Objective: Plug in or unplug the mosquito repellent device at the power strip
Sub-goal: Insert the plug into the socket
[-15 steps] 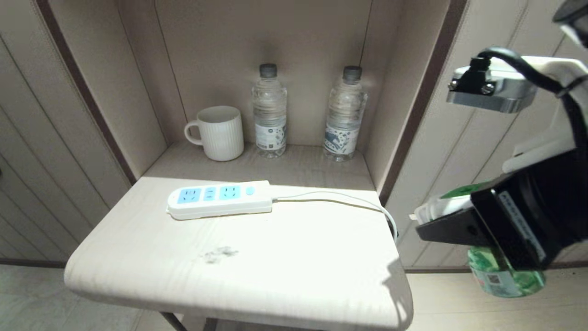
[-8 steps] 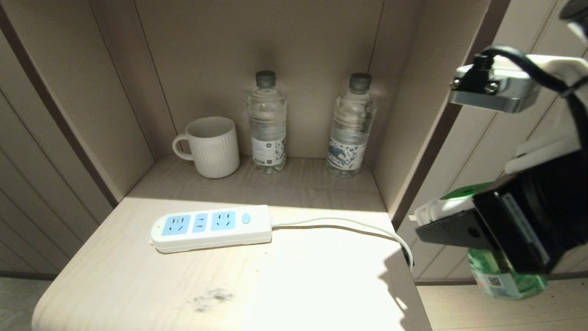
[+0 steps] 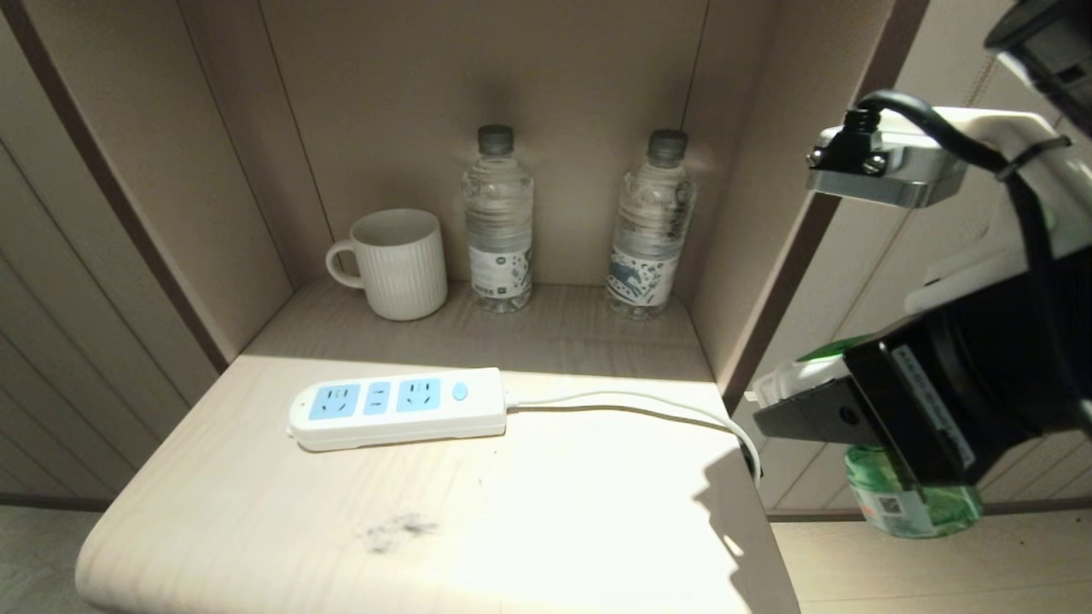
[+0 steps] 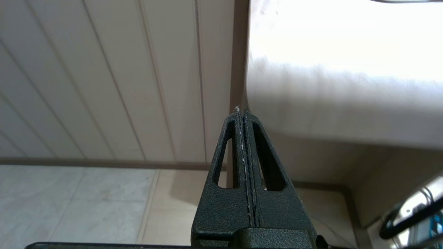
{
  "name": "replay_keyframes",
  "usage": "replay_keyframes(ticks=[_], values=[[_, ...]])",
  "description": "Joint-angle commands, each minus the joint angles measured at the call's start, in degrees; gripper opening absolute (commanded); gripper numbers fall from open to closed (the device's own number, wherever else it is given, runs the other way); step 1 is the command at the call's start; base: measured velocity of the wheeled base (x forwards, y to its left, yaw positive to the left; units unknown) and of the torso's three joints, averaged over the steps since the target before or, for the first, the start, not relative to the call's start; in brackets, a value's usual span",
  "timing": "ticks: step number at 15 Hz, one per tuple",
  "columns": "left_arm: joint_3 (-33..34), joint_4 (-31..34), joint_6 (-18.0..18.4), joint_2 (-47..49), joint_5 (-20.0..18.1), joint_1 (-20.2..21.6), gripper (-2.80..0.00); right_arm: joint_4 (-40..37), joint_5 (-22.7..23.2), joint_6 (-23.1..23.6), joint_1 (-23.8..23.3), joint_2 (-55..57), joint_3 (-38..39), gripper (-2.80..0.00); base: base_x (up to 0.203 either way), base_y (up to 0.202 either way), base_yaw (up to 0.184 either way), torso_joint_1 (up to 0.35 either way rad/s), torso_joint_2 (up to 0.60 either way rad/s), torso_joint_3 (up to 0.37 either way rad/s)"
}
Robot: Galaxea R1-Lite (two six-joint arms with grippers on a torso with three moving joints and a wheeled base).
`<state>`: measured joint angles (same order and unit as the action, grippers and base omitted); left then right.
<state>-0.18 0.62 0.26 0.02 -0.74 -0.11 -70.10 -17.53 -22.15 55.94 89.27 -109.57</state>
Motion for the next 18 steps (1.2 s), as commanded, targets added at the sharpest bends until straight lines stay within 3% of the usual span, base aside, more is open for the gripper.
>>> replay_keyframes(ticks=[1, 5, 18], values=[[0.0, 0.0, 0.0, 0.1, 0.0, 0.0, -2.80, -0.4, -0.1, 0.0, 0.1, 0.1, 0.0, -2.80, -0.188, 0.000, 0.004, 0.002, 0.01, -0.001], [0.0, 0.0, 0.0, 0.1, 0.0, 0.0, -2.80, -0.4, -0.1, -0.2, 0.2, 0.1, 0.2, -2.80, -0.175, 0.000, -0.001, -0.003, 0.00, 0.003], [0.0, 0.0, 0.1, 0.1, 0.0, 0.0, -2.80, 1.4, -4.0, -0.2, 2.0, -0.2, 3.6, -2.80, 0.000, 0.000, 0.000, 0.000, 0.00, 0.000]])
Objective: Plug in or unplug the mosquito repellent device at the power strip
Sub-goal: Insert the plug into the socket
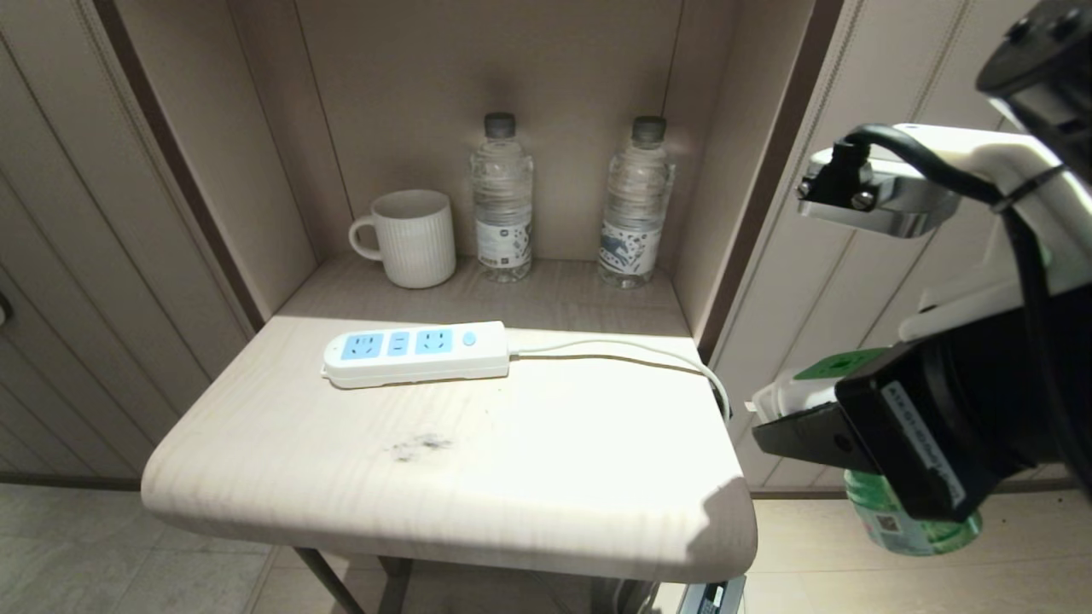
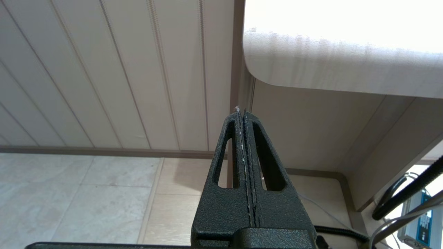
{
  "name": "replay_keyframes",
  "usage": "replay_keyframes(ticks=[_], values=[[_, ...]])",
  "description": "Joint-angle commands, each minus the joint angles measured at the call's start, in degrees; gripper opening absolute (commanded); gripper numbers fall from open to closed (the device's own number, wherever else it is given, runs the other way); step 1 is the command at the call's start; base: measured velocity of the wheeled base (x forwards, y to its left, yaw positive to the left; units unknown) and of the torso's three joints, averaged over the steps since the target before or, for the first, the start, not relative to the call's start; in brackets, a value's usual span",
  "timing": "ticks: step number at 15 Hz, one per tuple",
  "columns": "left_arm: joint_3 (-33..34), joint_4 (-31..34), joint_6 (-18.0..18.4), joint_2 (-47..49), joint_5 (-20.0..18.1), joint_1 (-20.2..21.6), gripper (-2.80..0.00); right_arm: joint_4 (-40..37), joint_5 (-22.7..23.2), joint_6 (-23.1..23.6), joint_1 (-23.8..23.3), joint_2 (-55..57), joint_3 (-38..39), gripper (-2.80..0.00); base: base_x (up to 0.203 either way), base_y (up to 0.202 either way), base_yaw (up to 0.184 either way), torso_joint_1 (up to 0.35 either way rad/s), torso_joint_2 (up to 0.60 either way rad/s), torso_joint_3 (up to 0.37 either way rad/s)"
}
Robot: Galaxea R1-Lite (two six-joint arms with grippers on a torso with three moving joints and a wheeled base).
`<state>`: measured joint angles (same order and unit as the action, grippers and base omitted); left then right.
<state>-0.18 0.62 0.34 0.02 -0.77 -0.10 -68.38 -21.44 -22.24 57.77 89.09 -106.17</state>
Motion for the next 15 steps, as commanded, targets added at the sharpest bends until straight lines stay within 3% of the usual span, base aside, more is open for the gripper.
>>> replay_keyframes(ticks=[1, 15], values=[[0.0, 0.0, 0.0, 0.1, 0.0, 0.0, -2.80, -0.4, -0.1, -0.1, 0.2, -0.1, 0.5, -2.80, 0.000, 0.000, 0.000, 0.000, 0.00, 0.000], [0.0, 0.0, 0.0, 0.1, 0.0, 0.0, -2.80, 0.7, -1.8, 0.3, 0.3, 0.8, 0.6, -2.80, 0.000, 0.000, 0.000, 0.000, 0.00, 0.000]])
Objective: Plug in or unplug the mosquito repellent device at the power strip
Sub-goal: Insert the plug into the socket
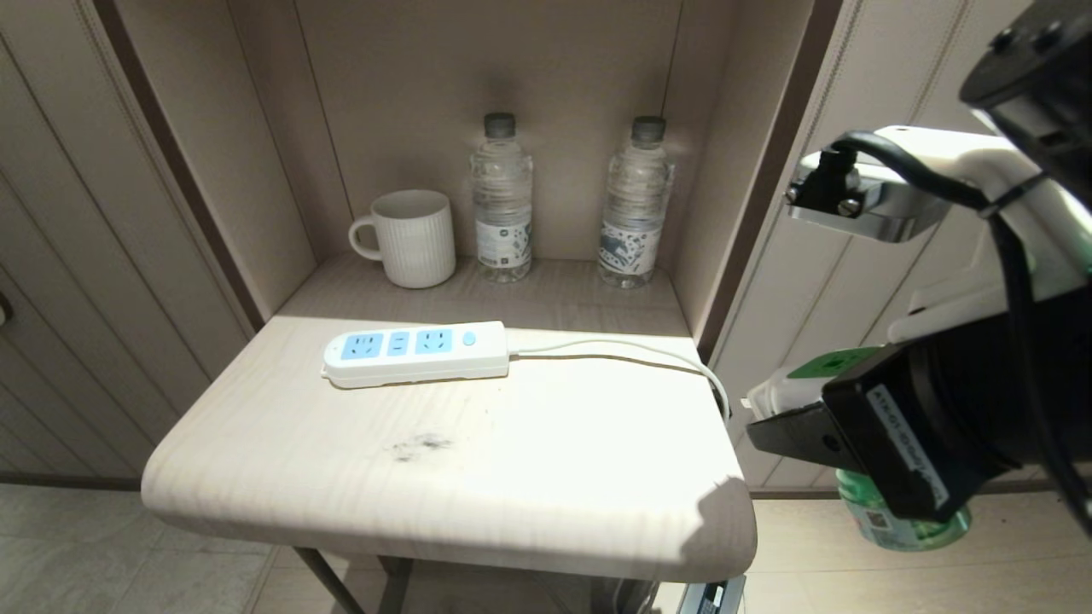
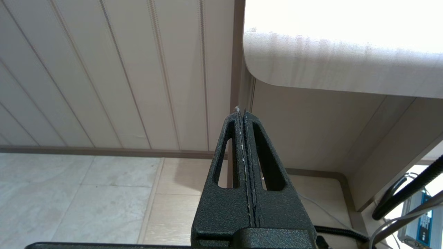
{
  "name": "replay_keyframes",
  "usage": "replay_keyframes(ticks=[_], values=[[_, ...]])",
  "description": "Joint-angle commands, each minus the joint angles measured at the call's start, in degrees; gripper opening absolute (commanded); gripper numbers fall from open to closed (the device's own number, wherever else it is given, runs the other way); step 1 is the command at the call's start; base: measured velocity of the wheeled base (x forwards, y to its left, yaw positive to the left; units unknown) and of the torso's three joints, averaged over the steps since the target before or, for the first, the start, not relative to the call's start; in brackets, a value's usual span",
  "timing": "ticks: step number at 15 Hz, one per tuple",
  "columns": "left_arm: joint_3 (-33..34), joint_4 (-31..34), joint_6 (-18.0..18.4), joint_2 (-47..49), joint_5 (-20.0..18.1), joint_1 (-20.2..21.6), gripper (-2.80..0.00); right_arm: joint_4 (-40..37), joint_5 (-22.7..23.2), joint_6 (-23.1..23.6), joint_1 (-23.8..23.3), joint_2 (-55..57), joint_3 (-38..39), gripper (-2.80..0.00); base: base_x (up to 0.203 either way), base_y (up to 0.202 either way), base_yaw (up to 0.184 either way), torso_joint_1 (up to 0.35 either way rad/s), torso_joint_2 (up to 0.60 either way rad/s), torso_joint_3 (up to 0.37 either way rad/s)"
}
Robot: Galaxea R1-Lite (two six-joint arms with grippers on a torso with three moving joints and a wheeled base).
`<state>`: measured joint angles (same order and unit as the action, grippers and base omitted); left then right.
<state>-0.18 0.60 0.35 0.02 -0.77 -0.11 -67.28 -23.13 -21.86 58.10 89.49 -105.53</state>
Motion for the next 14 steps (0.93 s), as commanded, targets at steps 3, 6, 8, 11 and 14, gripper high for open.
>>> replay_keyframes(ticks=[3, 6, 8, 11, 14], values=[[0.0, 0.0, 0.0, 0.1, 0.0, 0.0, -2.80, -0.5, -2.8, -0.3, 0.0, 1.8, 0.0, -2.80, 0.000, 0.000, 0.000, 0.000, 0.00, 0.000], [0.0, 0.0, 0.0, 0.1, 0.0, 0.0, -2.80, -0.4, -4.5, -0.5, 0.2, 2.8, 0.9, -2.80, 0.000, 0.000, 0.000, 0.000, 0.00, 0.000], [0.0, 0.0, 0.0, 0.1, 0.0, 0.0, -2.80, -0.3, -4.4, -0.6, 0.3, 2.8, 0.8, -2.80, 0.000, 0.000, 0.000, 0.038, -0.09, -0.056], [0.0, 0.0, 0.0, 0.1, 0.0, 0.0, -2.80, 0.5, -4.5, -0.7, 0.3, 2.8, 0.8, -2.80, 0.000, 0.000, 0.000, 0.143, -0.38, -0.229], [0.0, 0.0, 0.0, 0.1, 0.0, 0.0, -2.80, 1.1, -4.5, -0.7, 0.3, 3.1, 0.7, -2.80, 0.000, 0.000, 0.000, 0.186, -0.45, -0.275]])
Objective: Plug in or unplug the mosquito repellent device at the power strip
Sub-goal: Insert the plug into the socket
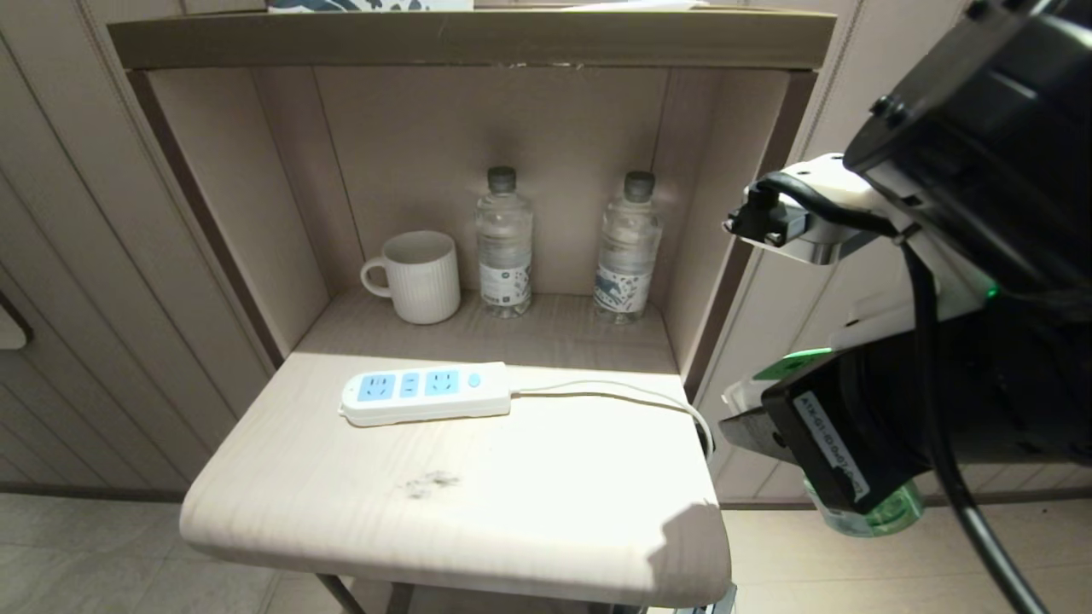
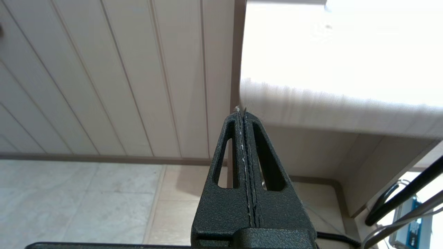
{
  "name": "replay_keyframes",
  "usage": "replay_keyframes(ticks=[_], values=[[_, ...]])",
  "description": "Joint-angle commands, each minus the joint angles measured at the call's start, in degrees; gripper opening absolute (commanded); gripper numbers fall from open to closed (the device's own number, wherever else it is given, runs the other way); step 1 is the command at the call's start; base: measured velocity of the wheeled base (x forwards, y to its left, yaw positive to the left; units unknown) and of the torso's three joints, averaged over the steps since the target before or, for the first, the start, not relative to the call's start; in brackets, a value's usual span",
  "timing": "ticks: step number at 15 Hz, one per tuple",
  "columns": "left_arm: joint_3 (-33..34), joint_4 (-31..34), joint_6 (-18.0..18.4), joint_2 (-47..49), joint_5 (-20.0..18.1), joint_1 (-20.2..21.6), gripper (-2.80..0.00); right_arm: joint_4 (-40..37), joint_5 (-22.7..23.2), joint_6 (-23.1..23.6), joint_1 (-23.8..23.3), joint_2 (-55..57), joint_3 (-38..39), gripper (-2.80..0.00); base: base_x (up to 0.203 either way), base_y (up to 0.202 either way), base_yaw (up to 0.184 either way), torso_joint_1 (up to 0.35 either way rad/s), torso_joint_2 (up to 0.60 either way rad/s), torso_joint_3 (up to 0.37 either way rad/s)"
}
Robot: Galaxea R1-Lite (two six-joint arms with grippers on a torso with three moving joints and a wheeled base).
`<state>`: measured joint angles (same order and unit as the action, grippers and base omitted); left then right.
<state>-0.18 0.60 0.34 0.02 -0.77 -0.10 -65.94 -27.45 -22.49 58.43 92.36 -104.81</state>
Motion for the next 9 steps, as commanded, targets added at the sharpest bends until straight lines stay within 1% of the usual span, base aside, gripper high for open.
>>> replay_keyframes(ticks=[1, 9], values=[[0.0, 0.0, 0.0, 0.1, 0.0, 0.0, -2.80, -0.2, -0.1, -0.1, 0.0, 0.2, -0.1, -2.80, 0.000, 0.000, 0.000, 0.193, -0.49, -0.277], [0.0, 0.0, 0.0, 0.1, 0.0, 0.0, -2.80, -0.2, -0.1, -0.2, -0.2, 0.5, 0.0, -2.80, 0.000, 0.000, 0.000, 0.220, -0.50, -0.284]])
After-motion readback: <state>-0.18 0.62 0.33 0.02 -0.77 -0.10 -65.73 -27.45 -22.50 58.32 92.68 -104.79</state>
